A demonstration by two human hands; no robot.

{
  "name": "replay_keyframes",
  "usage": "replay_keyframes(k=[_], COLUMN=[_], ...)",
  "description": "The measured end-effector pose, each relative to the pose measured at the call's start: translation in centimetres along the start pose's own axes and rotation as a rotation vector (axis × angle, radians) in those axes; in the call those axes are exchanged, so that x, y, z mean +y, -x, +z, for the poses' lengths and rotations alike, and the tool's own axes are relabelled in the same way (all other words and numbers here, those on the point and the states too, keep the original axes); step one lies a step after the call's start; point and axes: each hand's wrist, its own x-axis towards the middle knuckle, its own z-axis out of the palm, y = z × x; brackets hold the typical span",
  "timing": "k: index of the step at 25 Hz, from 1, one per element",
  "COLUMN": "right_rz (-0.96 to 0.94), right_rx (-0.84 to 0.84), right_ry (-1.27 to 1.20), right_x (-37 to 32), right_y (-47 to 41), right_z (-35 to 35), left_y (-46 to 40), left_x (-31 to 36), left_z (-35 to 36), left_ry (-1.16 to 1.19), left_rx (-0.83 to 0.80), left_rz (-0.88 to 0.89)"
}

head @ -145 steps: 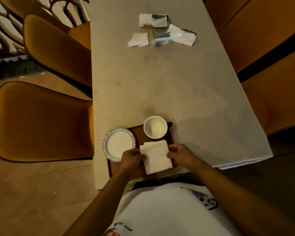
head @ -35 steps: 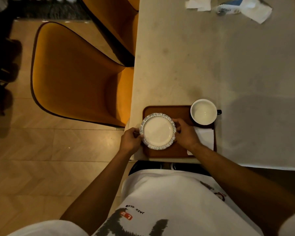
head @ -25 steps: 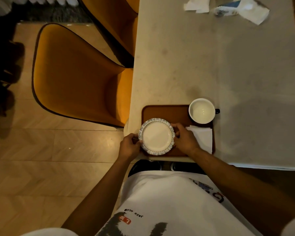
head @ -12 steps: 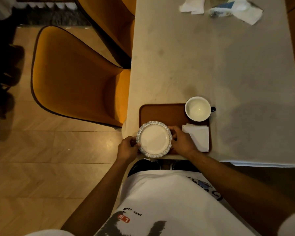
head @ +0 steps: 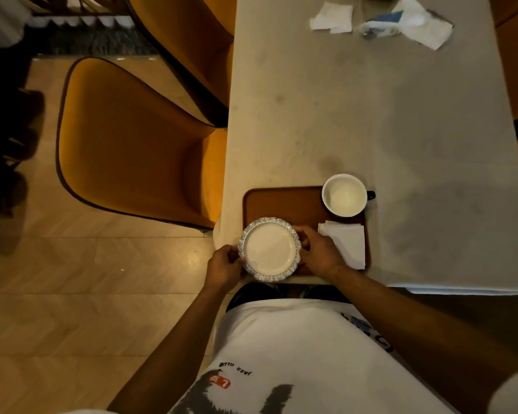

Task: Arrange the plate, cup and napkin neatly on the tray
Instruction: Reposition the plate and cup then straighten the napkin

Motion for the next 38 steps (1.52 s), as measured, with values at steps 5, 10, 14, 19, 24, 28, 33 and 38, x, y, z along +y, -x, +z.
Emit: replay_keyframes(k=[5, 10, 14, 19, 24, 28, 33, 38], right_rz=[-0.124, -0.071, 0.084, 0.054, 0.010, -0.005, -0.022, -0.029], right_rx=[0.042, 0.482, 0.543, 0.374, 0.375, 0.348, 0.311, 0.290], right_ry=[0.138, 0.033, -0.039, -0.108, -0.137, -0.167, -0.142, -0.109], right_x=[-0.2, 1.2, 3.3, 4.9, 5.7, 5.7, 5.2, 4.1], right_y=[0.0, -0.9, -1.9, -3.9, -4.4, -4.5, -5.0, -5.5], right_z=[-3.2, -8.1, -12.2, -13.3, -12.9, -13.3, -13.0, -12.1], left_y=[0.5, -0.5, -1.1, -1.4, -1.7, -1.2, -0.7, -0.9], left_x=[3.3, 11.5, 17.7, 19.9, 19.7, 20.0, 19.5, 18.7], left_z=[-0.4, 3.4, 9.1, 13.6, 14.1, 13.9, 13.4, 12.0], left_ry=[-0.126, -0.202, -0.202, -0.097, -0.084, -0.093, -0.061, -0.020], left_rx=[0.181, 0.108, -0.120, -0.140, -0.080, -0.077, -0.034, -0.014], left_rz=[0.034, 0.279, 0.369, 0.311, 0.300, 0.311, 0.315, 0.298])
